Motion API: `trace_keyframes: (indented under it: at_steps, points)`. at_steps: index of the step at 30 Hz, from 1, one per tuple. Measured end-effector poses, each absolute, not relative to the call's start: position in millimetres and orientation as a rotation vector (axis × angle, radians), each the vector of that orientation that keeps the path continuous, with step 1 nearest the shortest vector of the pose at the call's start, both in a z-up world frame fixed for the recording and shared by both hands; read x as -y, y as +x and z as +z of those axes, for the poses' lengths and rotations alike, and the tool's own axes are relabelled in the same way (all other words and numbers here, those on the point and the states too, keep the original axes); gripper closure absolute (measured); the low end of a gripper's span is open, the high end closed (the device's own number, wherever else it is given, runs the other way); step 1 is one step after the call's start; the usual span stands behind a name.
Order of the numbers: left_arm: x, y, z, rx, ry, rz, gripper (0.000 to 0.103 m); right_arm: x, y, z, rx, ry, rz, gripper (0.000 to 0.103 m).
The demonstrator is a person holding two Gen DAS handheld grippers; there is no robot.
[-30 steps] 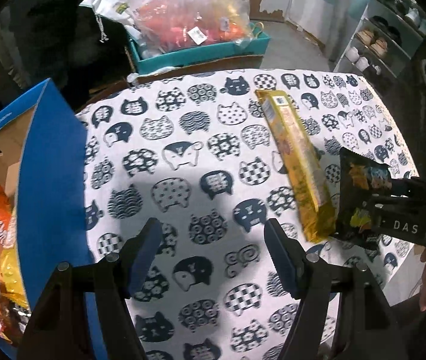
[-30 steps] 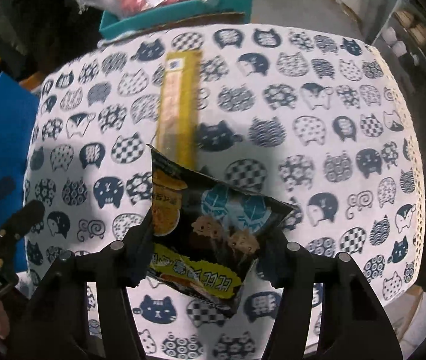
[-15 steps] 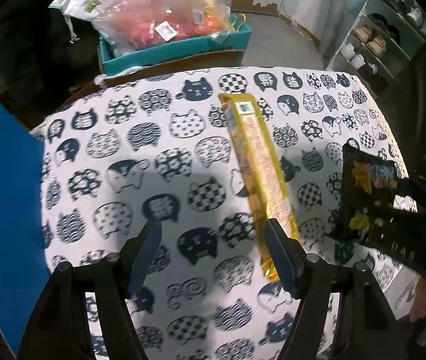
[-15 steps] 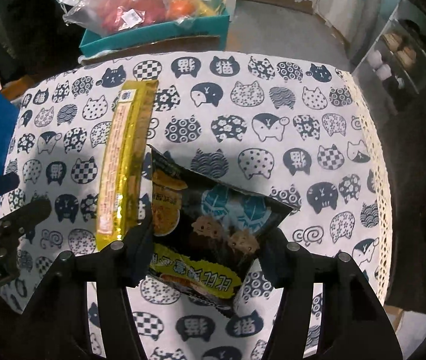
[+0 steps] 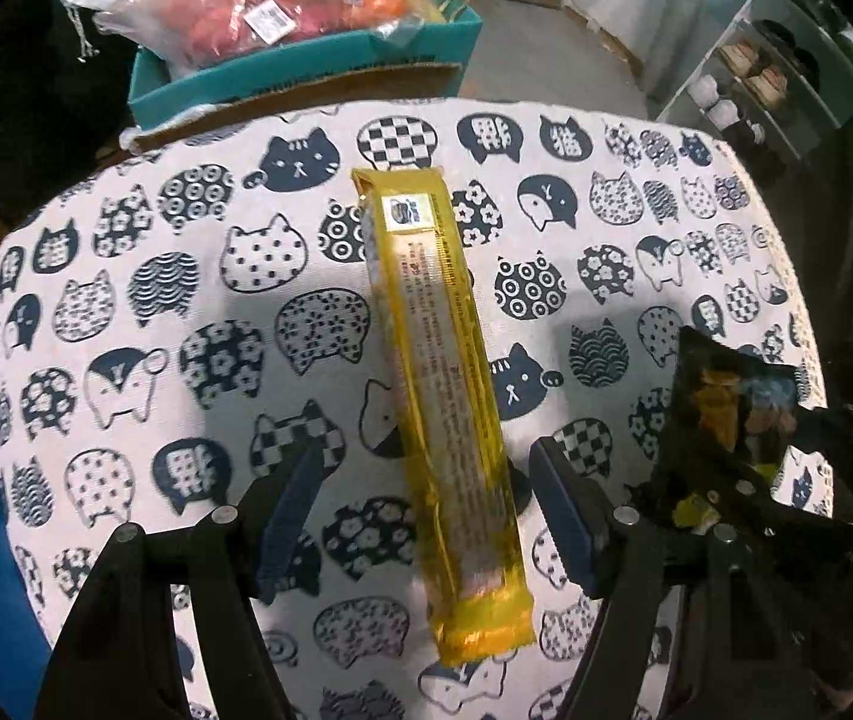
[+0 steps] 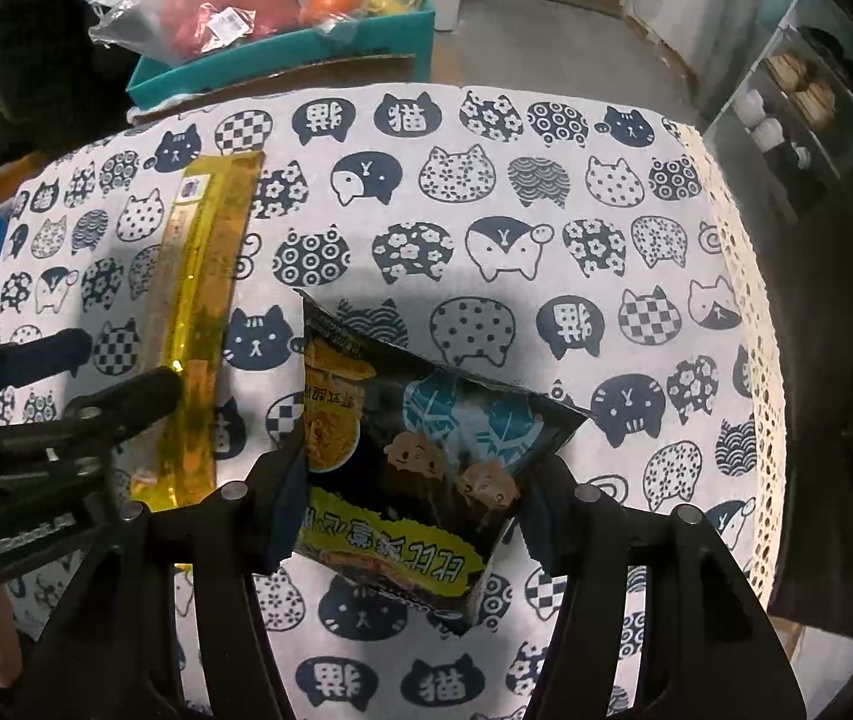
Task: Organize snacks
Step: 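Grasp yellow stick pack with left tool while right holds cookie bag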
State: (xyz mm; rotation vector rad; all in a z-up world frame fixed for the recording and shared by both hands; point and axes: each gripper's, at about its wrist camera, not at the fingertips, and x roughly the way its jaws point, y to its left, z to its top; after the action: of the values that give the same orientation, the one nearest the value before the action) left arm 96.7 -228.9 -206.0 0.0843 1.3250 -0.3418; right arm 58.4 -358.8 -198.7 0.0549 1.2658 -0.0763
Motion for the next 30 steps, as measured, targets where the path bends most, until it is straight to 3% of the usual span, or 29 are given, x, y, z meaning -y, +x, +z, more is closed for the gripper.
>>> trace_keyframes:
  at_steps: [6,11,13,19,30]
  points:
    - [235.8,107.9,-221.2,-1.342,0.073,-0.328,0.031,364.6,62.3,-200.5,-1.265,0.068,-0.084,0.044]
    - [241.7,107.8,-225.3,-1.318,0.109,-0.344,0.049,365.7,62.7,-207.4,-1.278,0.069,-0.082,0.044]
    - [245.0,106.5,-225.2,-1.306,0.144,-0.365,0.063,364.2,63.1,-210.7,-1.285,0.063,-0.079,0.044]
    - [251.5,98.5,-220.0,-1.259,0.223,-0.386,0.074,364.6,65.1,-211.8,-1.287,0.062,-0.080,0.044]
    - [237.4,79.8,-184.5,-1.164,0.268,-0.388,0.075,358.0,61.6,-193.6,-1.250,0.067,-0.071,0.044]
